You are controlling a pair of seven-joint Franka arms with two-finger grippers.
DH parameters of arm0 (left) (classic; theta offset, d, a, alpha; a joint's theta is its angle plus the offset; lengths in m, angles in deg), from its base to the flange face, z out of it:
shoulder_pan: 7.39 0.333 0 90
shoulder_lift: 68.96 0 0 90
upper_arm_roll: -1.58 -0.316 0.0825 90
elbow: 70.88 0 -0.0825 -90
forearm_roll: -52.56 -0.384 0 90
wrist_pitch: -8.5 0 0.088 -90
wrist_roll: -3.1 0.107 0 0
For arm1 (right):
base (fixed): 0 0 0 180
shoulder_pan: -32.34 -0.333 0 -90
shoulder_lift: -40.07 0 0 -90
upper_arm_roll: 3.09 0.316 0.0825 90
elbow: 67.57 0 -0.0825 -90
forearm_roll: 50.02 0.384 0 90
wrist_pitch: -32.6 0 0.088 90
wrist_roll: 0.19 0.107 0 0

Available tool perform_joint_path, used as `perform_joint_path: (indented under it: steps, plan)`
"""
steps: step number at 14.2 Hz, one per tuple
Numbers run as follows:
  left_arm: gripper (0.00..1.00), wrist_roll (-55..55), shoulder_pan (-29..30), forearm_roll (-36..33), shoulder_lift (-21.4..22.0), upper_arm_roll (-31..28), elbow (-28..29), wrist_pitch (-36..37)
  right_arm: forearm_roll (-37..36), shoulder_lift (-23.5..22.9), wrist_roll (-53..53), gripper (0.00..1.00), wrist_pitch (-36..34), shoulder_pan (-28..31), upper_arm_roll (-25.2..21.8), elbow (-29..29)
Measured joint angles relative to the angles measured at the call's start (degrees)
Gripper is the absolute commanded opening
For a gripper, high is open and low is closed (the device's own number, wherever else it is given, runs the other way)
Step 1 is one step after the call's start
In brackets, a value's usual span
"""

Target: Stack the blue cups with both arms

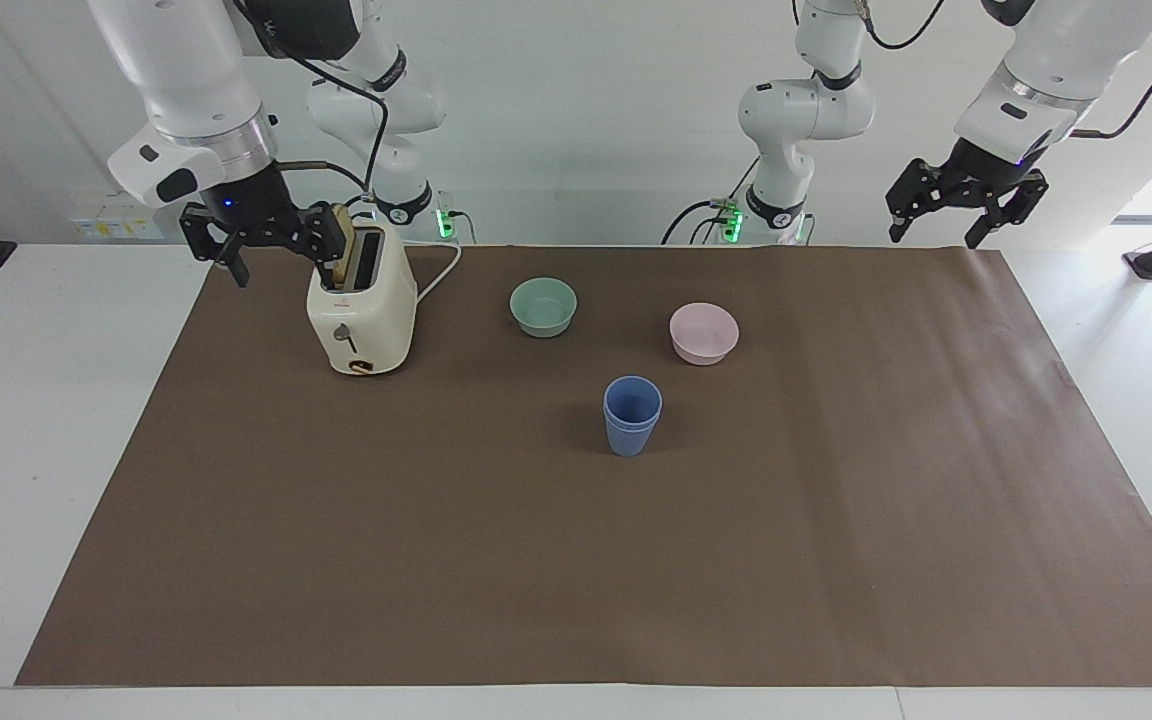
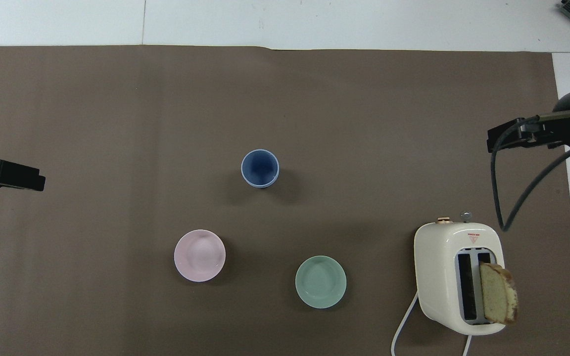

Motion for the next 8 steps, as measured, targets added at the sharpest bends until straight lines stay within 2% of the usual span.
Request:
perform_joint_path:
  steps: [8]
  plan:
    - [1.0,0.0,0.0,0.0,0.0,0.0,0.0,0.0,0.7,0.0,0.0,1.0,0.0,0.1,-0.1,0.0]
